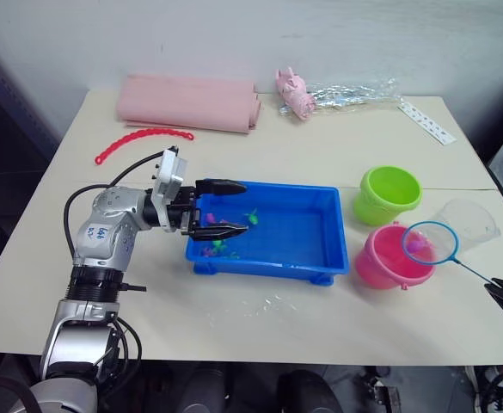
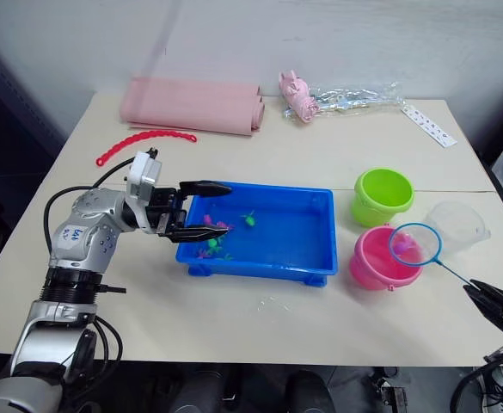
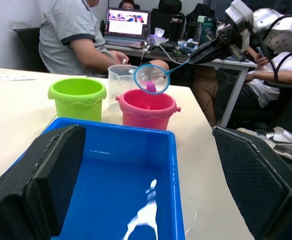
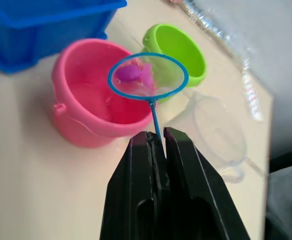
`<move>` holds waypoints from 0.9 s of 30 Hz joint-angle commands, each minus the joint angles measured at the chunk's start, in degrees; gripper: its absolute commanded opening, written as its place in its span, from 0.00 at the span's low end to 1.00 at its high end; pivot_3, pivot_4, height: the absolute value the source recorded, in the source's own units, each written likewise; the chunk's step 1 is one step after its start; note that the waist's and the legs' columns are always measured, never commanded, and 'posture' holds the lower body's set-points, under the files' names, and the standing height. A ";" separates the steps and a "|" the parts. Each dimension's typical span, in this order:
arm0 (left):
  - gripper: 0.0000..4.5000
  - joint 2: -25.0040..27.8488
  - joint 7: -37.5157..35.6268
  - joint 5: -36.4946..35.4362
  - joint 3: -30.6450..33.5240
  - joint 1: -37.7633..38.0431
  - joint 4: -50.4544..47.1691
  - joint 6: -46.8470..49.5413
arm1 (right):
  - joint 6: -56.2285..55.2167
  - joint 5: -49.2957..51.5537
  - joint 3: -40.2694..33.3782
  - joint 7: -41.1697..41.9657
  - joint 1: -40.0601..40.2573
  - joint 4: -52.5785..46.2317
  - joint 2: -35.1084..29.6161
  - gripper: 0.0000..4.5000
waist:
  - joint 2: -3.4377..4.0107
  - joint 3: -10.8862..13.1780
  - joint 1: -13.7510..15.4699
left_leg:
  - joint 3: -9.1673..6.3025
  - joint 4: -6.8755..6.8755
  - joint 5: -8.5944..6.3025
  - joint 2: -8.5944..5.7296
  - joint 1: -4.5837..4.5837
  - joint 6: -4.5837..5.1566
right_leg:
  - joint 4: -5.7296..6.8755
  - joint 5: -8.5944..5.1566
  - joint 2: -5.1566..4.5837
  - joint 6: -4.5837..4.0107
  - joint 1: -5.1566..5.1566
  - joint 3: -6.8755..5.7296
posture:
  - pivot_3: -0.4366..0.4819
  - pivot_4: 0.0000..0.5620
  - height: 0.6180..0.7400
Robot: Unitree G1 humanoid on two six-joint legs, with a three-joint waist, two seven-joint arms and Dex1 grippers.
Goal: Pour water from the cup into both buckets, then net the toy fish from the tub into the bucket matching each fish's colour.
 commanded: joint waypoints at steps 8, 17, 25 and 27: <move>0.99 -1.83 -1.33 -1.75 0.52 -0.50 -2.39 -2.26 | -34.34 -30.45 -2.25 -19.16 -2.94 9.66 -2.44 0.00 | 0.03 -0.02 0.02 | -0.01 0.01 0.00 -0.01 -0.01 -0.01 | -0.04 0.00 0.00 0.00 0.00 0.00 | 0.48 0.27 1.00; 0.99 -3.47 -0.94 -1.60 -0.61 -0.06 -2.60 -2.55 | -43.77 -43.64 -3.50 -32.31 -2.09 9.59 -2.39 0.00 | 0.06 -0.03 0.01 | -0.01 -0.01 0.02 0.00 -0.01 -0.04 | -0.02 -0.01 0.02 -0.01 0.00 0.03 | 0.48 0.27 1.00; 0.99 -4.50 -0.34 -0.88 -1.32 -0.27 -1.83 -3.50 | -43.45 -51.63 -3.03 -39.67 -0.11 5.82 -2.38 0.00 | 0.09 -0.05 0.01 | -0.01 -0.02 0.03 0.00 0.00 -0.05 | -0.01 -0.01 0.02 -0.02 0.00 0.07 | 0.48 0.27 1.00; 0.99 -4.86 -0.48 -1.17 -1.71 -0.80 -1.98 -2.94 | -43.01 -52.63 -2.79 -41.24 0.46 6.19 -2.80 0.00 | 0.09 -0.05 0.01 | -0.01 -0.02 0.03 0.00 0.00 -0.05 | 0.00 -0.01 0.02 -0.02 0.00 0.07 | 0.48 0.27 1.00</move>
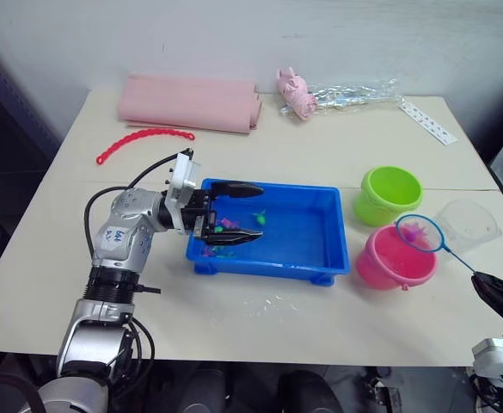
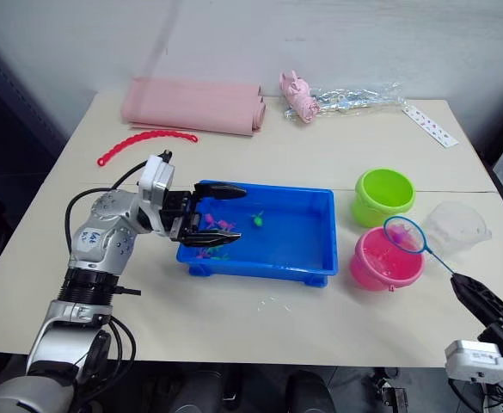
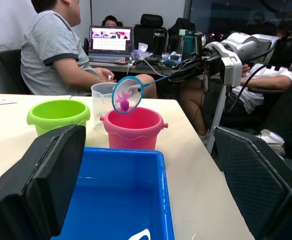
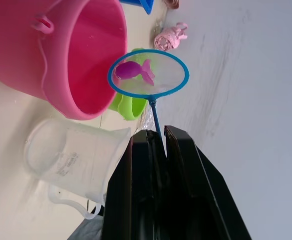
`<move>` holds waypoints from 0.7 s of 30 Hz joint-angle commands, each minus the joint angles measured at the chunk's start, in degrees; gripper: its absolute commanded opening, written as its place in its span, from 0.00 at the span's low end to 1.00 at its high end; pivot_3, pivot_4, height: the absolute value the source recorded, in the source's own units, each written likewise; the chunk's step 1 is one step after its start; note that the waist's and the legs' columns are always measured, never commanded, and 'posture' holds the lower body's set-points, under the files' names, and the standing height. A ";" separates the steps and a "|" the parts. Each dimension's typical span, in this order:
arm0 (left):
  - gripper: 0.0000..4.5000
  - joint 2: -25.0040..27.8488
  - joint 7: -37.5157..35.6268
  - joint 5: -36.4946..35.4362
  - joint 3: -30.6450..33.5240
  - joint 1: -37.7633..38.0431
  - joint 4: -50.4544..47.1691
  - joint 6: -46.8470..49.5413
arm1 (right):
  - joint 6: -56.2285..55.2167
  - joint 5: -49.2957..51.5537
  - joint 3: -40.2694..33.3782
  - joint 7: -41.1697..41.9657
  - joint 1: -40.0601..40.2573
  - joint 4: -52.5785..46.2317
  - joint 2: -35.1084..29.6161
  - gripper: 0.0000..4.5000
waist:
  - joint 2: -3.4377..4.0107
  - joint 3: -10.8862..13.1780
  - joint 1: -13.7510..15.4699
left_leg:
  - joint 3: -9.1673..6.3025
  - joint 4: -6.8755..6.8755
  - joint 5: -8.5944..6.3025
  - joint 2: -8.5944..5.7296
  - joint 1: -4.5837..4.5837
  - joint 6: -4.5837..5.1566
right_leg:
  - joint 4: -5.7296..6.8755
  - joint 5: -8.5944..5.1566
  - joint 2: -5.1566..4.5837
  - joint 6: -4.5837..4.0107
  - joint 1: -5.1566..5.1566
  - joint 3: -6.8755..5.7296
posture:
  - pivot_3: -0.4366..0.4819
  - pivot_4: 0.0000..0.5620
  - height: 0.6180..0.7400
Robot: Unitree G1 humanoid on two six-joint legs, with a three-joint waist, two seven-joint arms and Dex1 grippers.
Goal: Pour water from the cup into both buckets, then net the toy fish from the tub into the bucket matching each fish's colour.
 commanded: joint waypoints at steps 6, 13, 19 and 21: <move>0.99 0.04 -1.51 -0.76 -0.50 -2.09 -0.91 0.49 | 3.65 -1.73 0.12 -5.73 2.60 -1.59 0.68 0.00 | 0.03 -0.02 -0.01 | 0.00 0.01 0.01 -0.01 0.01 -0.01 | 0.04 0.00 0.00 -0.01 0.00 0.01 | 0.48 0.27 1.00; 0.99 -0.30 -0.77 -0.24 -0.30 -1.92 -0.10 -0.64 | 7.05 -3.58 1.03 -8.35 5.79 -4.03 1.84 0.00 | 0.07 -0.04 -0.01 | 0.00 0.00 0.02 0.00 0.02 -0.01 | 0.08 -0.01 0.00 -0.01 0.00 0.02 | 0.48 0.27 1.00; 0.99 -0.11 -0.68 -0.14 0.02 -1.92 0.36 -1.31 | 9.22 -0.58 2.87 -8.48 7.43 -6.40 1.47 0.00 | 0.13 -0.08 -0.02 | 0.00 0.00 0.03 0.00 0.03 -0.03 | 0.11 -0.01 0.00 -0.02 -0.01 0.04 | 0.48 0.27 1.00; 0.99 0.01 -0.44 -0.07 0.19 -1.88 0.56 -1.50 | 10.55 -0.52 1.98 -8.91 7.47 -5.81 1.04 0.00 | 0.14 -0.08 -0.02 | 0.00 0.00 0.03 0.00 0.03 -0.03 | 0.11 -0.01 0.00 -0.02 -0.01 0.04 | 0.48 0.27 1.00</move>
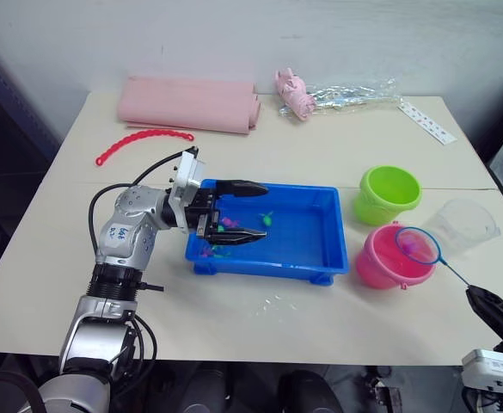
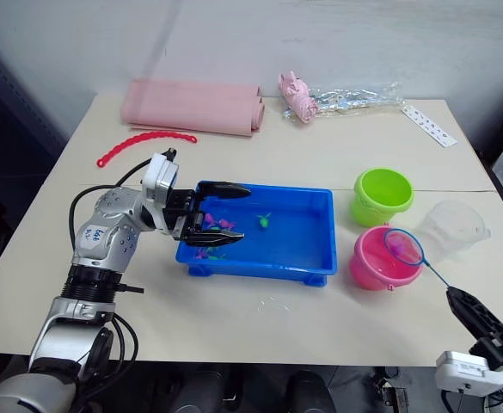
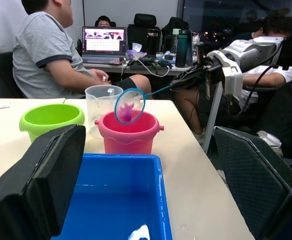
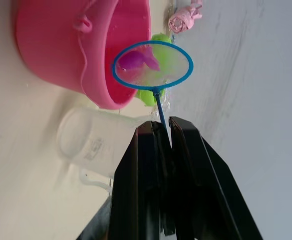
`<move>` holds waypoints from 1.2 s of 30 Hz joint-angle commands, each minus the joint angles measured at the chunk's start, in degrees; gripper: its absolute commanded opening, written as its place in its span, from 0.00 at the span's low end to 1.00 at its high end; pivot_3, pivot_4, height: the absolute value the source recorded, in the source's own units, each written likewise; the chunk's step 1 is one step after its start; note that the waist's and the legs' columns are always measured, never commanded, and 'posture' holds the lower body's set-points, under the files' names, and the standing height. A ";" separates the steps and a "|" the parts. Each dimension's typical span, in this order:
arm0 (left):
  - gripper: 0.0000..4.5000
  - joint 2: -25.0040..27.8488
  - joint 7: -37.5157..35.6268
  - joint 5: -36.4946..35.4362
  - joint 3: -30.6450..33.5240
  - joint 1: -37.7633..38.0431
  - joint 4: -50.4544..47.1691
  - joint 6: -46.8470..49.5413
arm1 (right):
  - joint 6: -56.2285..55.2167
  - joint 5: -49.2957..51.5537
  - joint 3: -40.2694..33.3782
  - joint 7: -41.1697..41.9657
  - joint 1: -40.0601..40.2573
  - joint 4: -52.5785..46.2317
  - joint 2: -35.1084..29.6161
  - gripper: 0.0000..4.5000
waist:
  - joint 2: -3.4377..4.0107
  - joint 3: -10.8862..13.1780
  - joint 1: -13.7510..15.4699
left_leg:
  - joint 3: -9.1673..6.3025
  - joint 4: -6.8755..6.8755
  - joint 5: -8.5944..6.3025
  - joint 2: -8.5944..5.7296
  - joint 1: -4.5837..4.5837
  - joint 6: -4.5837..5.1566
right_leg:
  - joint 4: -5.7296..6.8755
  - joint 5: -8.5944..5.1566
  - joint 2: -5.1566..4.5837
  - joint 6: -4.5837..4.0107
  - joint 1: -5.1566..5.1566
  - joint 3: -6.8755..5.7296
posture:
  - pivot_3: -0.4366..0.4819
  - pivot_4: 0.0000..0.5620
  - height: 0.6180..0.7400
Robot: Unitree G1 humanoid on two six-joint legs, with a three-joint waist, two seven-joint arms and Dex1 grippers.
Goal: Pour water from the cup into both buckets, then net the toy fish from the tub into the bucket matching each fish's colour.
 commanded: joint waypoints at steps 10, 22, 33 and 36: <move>0.99 -0.08 1.54 -0.24 0.89 0.40 -0.53 -1.42 | 1.14 4.51 0.40 -0.60 2.50 -1.17 -2.58 0.00 | 0.03 -0.01 -0.01 | 0.00 0.00 0.01 0.00 0.00 0.01 | 0.02 0.00 -0.01 0.00 0.00 0.00 | 0.48 0.27 1.00; 0.99 -1.90 3.76 0.56 0.83 -0.52 1.22 -3.76 | 4.54 -2.41 2.10 -5.37 0.49 -0.25 -1.98 0.00 | 0.04 -0.03 0.01 | -0.01 -0.01 0.04 -0.01 0.01 0.01 | 0.08 0.00 0.00 0.00 -0.01 -0.01 | 0.48 0.27 1.00; 0.99 -3.23 5.91 0.23 1.60 0.40 0.82 -4.63 | 6.97 -3.45 3.36 -9.72 2.85 -4.41 2.02 0.00 | 0.10 -0.07 -0.01 | 0.00 0.00 0.05 -0.02 0.00 0.00 | 0.10 0.00 0.06 0.00 -0.02 0.01 | 0.48 0.27 1.00; 0.99 -2.90 5.57 0.15 1.67 0.87 0.83 -4.76 | 7.77 0.18 2.71 -8.51 3.93 -3.55 1.30 0.00 | 0.10 -0.07 0.01 | -0.01 -0.01 0.07 -0.01 0.03 -0.03 | 0.09 0.00 0.06 0.00 -0.02 0.02 | 0.48 0.27 1.00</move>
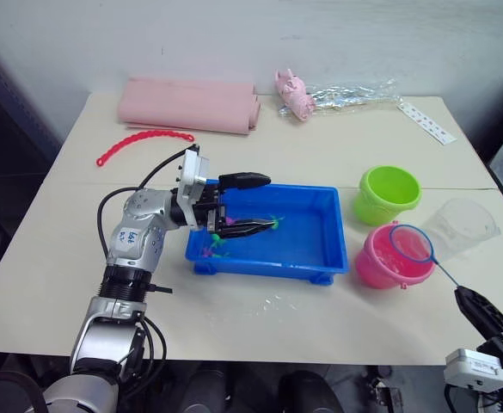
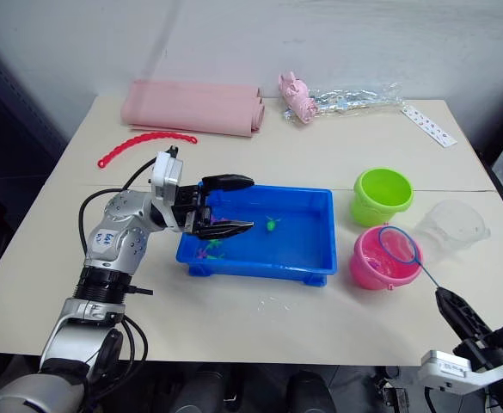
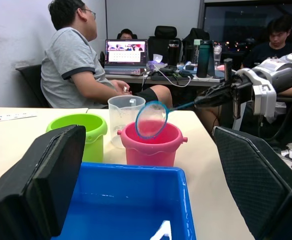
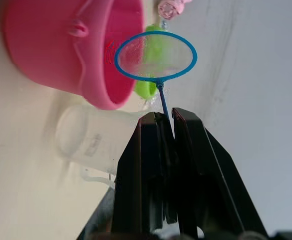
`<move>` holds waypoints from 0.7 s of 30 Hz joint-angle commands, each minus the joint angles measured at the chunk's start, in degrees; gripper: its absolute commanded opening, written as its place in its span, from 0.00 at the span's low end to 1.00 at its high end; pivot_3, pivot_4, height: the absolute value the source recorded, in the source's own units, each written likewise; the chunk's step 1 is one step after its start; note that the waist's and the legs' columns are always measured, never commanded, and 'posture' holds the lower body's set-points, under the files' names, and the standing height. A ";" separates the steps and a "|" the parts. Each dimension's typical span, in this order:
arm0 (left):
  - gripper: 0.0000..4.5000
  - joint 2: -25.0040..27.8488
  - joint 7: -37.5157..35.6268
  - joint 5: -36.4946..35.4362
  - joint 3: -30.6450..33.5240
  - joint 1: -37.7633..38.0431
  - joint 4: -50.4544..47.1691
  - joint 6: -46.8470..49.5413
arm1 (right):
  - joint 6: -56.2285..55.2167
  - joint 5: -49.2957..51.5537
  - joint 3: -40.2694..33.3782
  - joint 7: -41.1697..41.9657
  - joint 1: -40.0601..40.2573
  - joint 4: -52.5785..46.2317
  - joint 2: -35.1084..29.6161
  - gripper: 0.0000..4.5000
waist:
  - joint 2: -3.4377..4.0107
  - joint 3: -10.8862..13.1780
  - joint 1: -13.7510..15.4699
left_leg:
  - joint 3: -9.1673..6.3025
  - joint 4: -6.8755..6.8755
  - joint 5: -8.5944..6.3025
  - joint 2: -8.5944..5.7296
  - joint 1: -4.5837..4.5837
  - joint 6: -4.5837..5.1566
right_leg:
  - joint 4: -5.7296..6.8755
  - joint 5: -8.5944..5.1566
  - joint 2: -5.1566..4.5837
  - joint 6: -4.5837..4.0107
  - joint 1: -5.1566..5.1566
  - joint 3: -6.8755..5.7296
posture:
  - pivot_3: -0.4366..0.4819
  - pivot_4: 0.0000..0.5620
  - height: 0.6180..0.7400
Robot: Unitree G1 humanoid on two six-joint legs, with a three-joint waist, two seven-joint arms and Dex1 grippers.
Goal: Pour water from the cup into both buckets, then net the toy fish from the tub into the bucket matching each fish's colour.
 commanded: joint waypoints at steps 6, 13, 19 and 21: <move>0.99 4.29 -2.46 -2.68 3.82 2.34 -1.88 0.73 | 3.57 30.72 0.43 12.41 4.65 -3.97 -6.84 0.00 | 0.01 0.00 -0.19 | 0.02 -0.01 0.00 0.04 0.03 0.00 | 0.01 0.00 -0.04 0.00 0.00 0.02 | 0.48 0.27 1.00; 0.99 12.06 -2.69 -3.58 10.55 6.62 0.25 0.35 | 24.14 70.81 5.58 28.22 -0.07 -13.37 -15.93 0.00 | -0.03 -0.01 -0.49 | 0.05 0.00 0.02 0.09 0.11 0.05 | 0.06 0.01 -0.11 -0.01 0.09 0.03 | 0.48 0.27 1.00; 0.99 17.66 -0.70 -3.85 17.05 13.19 -1.22 0.08 | 41.96 88.16 15.30 35.06 -18.43 -12.39 -23.12 0.00 | -0.05 -0.02 -0.22 | -0.02 0.04 0.02 0.11 0.13 0.07 | 0.03 0.01 -0.18 -0.01 0.13 -0.07 | 0.48 0.27 1.00; 0.99 18.82 0.49 -4.45 18.64 14.85 -2.37 0.92 | 50.52 93.65 19.57 35.62 -24.22 -12.99 -25.10 0.00 | -0.06 -0.01 0.13 | -0.05 0.05 0.01 0.11 0.09 0.08 | 0.02 0.01 -0.21 -0.01 0.12 -0.11 | 0.48 0.27 1.00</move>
